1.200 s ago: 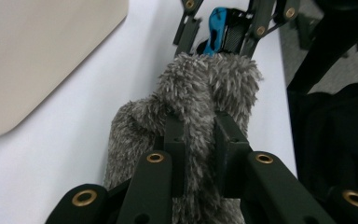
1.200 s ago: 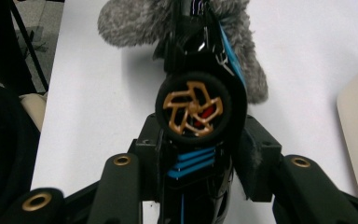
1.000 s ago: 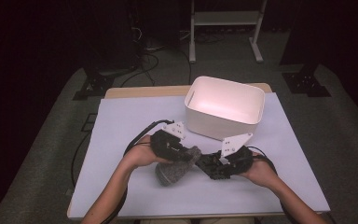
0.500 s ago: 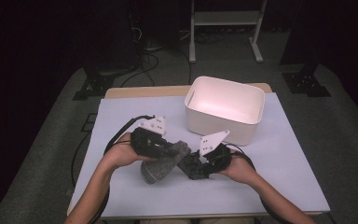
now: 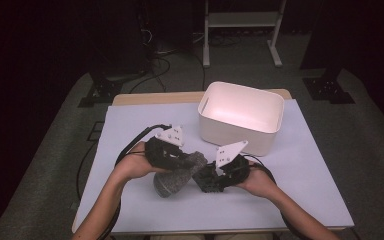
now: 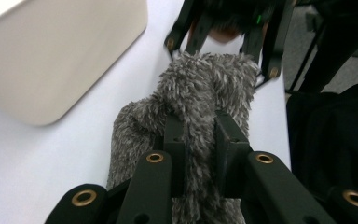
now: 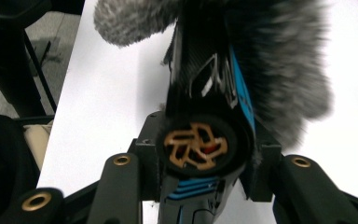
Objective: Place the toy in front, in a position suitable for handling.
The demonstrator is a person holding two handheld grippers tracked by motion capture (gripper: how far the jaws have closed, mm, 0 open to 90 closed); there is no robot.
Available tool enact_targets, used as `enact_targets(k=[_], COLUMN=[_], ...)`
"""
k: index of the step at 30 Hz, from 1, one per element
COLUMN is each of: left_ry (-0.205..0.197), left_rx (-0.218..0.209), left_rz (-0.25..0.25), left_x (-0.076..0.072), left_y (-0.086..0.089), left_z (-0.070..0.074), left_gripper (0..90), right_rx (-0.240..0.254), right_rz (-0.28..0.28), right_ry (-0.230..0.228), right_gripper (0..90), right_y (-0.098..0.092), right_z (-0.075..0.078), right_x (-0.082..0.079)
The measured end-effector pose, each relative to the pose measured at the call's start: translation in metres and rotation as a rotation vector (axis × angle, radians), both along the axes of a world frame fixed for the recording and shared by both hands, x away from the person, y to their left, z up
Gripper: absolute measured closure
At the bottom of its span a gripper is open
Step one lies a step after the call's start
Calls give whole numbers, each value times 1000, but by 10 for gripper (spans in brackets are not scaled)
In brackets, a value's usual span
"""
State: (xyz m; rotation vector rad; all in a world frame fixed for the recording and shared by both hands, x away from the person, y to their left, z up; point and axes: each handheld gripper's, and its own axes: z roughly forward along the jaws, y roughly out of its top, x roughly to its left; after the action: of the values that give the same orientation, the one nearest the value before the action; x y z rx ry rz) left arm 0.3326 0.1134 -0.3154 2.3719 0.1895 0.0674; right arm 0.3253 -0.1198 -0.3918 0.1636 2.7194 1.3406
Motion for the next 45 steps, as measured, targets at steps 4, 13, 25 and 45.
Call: enact_targets(k=[4, 13, 25, 45], left_ry=[19, 15, -34, -56], left_rx=[-11, 0, 36, 91], left_rz=[4, 2, -19, -105], left_x=[2, 2, 0, -1], left_y=[1, 1, -17, -51], left_z=[-8, -8, 9, 28], left_gripper=[779, 780, 779, 778], right_rx=[28, 43, 25, 19], right_rz=[-9, -15, -28, -33], right_ry=[19, 22, 0, -29], right_gripper=[566, 566, 552, 564], right_y=[-9, -12, -6, -14], right_z=[-2, -3, -3, 1], right_x=[2, 2, 3, -4])
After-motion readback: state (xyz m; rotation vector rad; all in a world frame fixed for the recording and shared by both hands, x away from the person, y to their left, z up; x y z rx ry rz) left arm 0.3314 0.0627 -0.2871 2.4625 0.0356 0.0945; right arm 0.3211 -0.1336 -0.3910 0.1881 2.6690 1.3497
